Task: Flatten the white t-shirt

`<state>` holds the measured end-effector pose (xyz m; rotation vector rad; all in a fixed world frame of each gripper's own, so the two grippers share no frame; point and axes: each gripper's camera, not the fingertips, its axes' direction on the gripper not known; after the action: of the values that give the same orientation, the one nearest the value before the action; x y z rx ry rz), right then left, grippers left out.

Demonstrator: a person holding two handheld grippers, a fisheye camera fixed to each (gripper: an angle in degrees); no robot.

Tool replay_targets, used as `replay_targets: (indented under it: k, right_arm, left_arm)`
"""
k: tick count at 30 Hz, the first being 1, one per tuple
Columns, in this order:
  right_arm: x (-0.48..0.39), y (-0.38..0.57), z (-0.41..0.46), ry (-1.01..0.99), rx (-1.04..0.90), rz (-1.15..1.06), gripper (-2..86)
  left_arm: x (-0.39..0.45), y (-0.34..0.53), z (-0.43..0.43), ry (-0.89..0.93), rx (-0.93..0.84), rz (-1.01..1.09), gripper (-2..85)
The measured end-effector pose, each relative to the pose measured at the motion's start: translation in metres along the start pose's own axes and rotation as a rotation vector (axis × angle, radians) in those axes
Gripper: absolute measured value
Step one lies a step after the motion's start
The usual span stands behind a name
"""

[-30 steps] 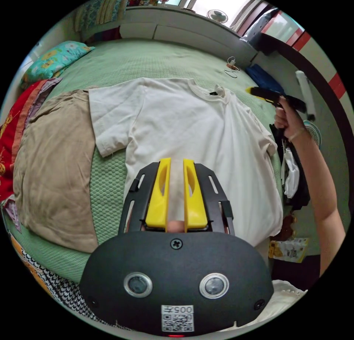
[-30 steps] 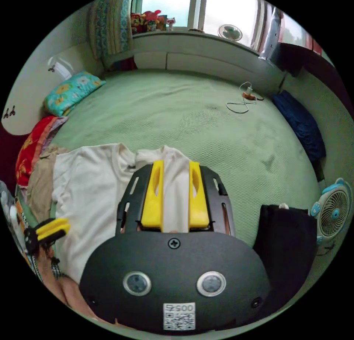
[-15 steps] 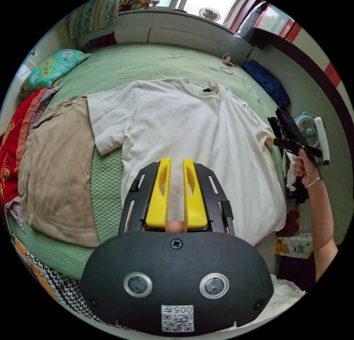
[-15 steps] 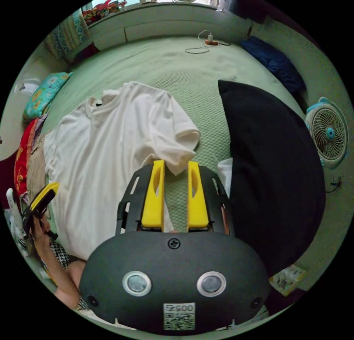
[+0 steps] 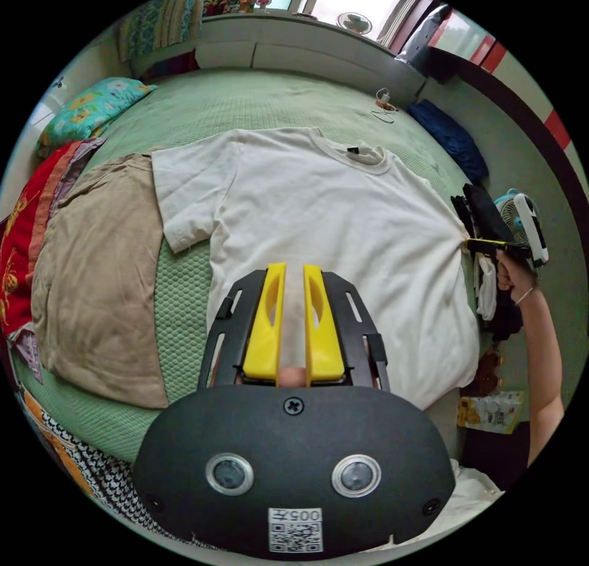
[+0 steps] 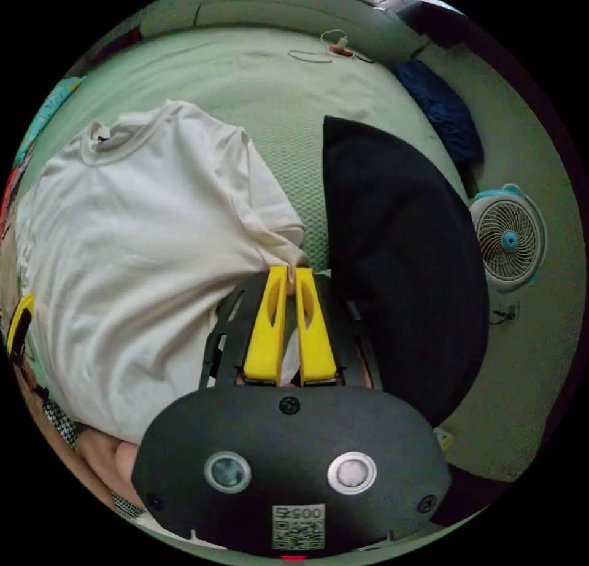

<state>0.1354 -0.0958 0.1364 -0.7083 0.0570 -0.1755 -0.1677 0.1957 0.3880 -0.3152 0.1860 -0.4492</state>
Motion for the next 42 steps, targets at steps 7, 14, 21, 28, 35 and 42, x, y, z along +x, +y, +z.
replay_targets:
  k: [7, 14, 21, 28, 35, 42]
  right_arm:
    - [0.008, 0.098, -0.081, -0.152, 0.359, -0.100, 3.9]
    - [0.019, 0.251, -0.086, -0.228, 0.501, -0.241, 6.3]
    - [0.042, 0.344, -0.031, -0.252, 0.359, -0.150, 7.7]
    - [0.045, 0.364, -0.003, -0.232, 0.240, -0.101, 6.8]
    - [0.059, 0.389, -0.009, -0.259, 0.239, -0.092, -1.1]
    - [0.099, 0.413, -0.031, -0.395, 0.294, -0.068, -1.6]
  left_arm:
    - [0.013, 0.042, -0.031, -0.004, 0.012, -0.007, 8.0]
    - [0.044, 0.113, -0.068, -0.112, 0.020, -0.010, 9.2]
    - [0.068, 0.185, -0.108, -0.163, 0.007, -0.060, 16.2]
    - [0.091, 0.216, -0.094, -0.163, -0.103, -0.135, 17.2]
    - [0.131, 0.220, -0.112, -0.202, -0.135, -0.140, 10.8]
    - [0.170, 0.222, -0.156, -0.256, -0.109, -0.099, 2.3]
